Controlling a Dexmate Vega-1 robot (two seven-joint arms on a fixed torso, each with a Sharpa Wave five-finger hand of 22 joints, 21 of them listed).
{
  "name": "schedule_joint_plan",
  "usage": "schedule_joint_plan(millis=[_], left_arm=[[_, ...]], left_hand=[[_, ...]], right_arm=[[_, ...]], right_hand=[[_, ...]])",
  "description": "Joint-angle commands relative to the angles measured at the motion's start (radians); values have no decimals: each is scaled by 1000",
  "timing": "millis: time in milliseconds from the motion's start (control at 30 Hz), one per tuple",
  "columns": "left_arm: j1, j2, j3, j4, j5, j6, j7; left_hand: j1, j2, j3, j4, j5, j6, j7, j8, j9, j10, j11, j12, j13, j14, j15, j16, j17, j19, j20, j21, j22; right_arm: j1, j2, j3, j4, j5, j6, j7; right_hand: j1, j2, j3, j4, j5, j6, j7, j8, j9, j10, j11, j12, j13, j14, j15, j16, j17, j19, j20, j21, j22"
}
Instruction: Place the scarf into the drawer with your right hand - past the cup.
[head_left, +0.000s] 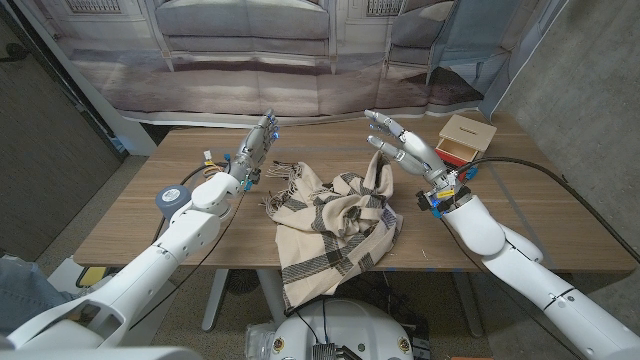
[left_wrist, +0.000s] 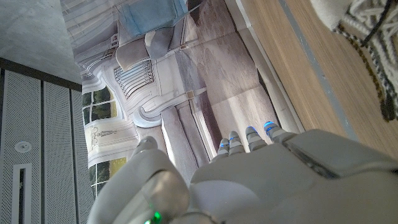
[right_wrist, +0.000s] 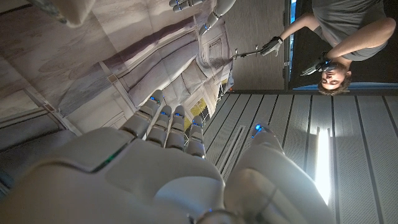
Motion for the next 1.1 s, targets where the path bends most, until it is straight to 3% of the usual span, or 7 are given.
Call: schedule_joint_plan(millis=[33,267,667,700,1100], left_arm=[[-11,-3,5,7,-1,8,-7],[-11,-6,6,13,-3,6,-10],[-9,-5,3,14,-3,6,-6],[-10,-5,3,18,-6,3,-12],[-5,-9,-1,34,-13,-10,-18]], left_hand=[[4,3,-5,2,8,3,-1,-3,2,2,-2,-3,3,2,0,-2,2,0,6,-1,1],[5,4,-6,2,8,4,-3,-3,2,3,-3,-3,3,3,-1,-2,2,0,6,-2,1],[6,5,-8,2,8,7,-3,-3,2,3,-5,-3,3,4,-2,-2,2,1,7,-3,2],[6,5,-9,2,8,7,-3,-3,2,3,-5,-3,3,3,-2,-2,2,1,7,-2,2],[7,7,-11,2,8,9,-3,-3,2,4,-5,-4,3,4,-3,-2,2,1,8,-3,2]], right_arm=[[-3,-5,0,1,-63,-3,-45],[7,-15,-4,18,-76,24,-54],[-14,-23,10,-21,-181,-27,-105],[-16,-23,11,-23,-198,-32,-117],[-20,-48,3,-59,-298,-94,-167]], right_hand=[[16,0,2,-10,10,11,-15,8,5,3,-14,0,2,5,23,0,3,3,13,-2,2],[23,-9,-1,-18,14,30,-41,15,5,3,-15,0,2,12,32,0,3,8,38,0,2],[35,-27,-6,-31,20,17,-48,10,4,2,-15,0,2,9,33,-2,2,19,76,3,1],[40,-30,-6,-35,23,17,-49,9,4,-10,-33,-5,2,7,35,-3,2,20,78,2,1],[51,-48,-12,-46,34,8,-48,7,4,-1,-34,-1,3,22,21,1,2,46,84,9,0]])
